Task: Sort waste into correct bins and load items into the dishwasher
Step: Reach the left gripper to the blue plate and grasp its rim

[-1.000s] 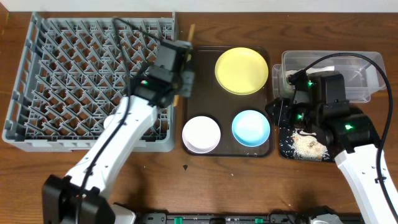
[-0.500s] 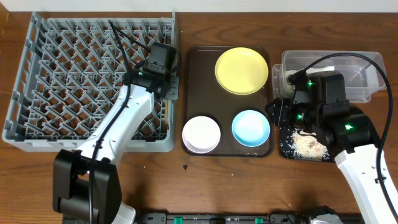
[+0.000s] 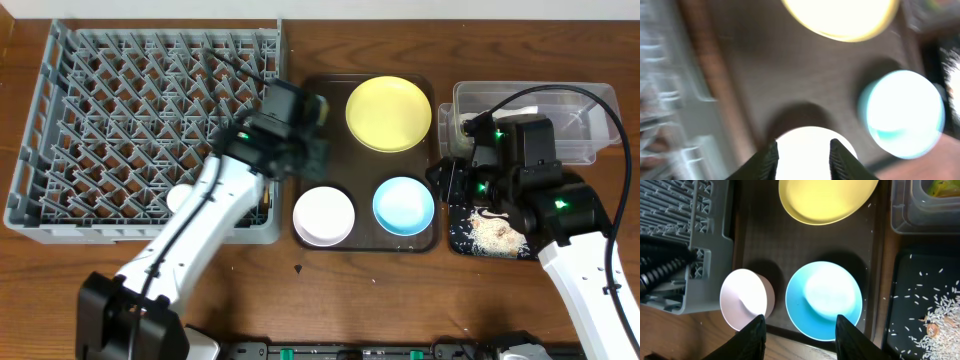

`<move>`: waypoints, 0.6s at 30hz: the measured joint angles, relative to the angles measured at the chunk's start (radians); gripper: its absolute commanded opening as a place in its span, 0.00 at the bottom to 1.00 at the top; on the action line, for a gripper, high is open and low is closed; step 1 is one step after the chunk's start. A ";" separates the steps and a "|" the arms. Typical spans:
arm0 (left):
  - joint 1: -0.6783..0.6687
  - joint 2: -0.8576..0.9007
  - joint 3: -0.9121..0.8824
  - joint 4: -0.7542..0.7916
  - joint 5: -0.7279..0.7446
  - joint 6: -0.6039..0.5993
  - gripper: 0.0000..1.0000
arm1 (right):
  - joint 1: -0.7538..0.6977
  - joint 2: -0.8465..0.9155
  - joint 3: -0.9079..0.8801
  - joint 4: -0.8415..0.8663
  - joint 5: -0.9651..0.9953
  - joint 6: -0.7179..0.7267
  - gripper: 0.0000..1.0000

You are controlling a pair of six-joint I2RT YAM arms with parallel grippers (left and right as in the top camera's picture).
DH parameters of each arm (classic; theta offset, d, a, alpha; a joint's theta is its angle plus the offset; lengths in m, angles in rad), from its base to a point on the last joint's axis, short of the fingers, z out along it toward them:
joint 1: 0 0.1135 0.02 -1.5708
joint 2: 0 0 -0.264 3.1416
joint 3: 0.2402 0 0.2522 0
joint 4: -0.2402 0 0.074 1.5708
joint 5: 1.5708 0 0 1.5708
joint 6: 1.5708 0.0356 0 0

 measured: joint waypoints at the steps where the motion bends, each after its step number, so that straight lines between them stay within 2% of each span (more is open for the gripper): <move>1: -0.029 0.003 -0.002 0.000 0.013 0.000 0.40 | 0.000 0.000 0.000 0.000 0.000 0.001 0.44; 5: -0.144 0.061 -0.018 0.017 0.052 -0.001 0.47 | 0.000 0.000 0.000 0.000 0.000 0.001 0.44; 11: -0.239 0.219 -0.021 0.123 0.106 -0.002 0.49 | 0.000 0.000 0.000 0.000 0.000 0.001 0.44; 18: -0.293 0.357 -0.027 0.207 0.130 -0.006 0.47 | 0.000 0.000 0.000 0.000 0.000 0.001 0.44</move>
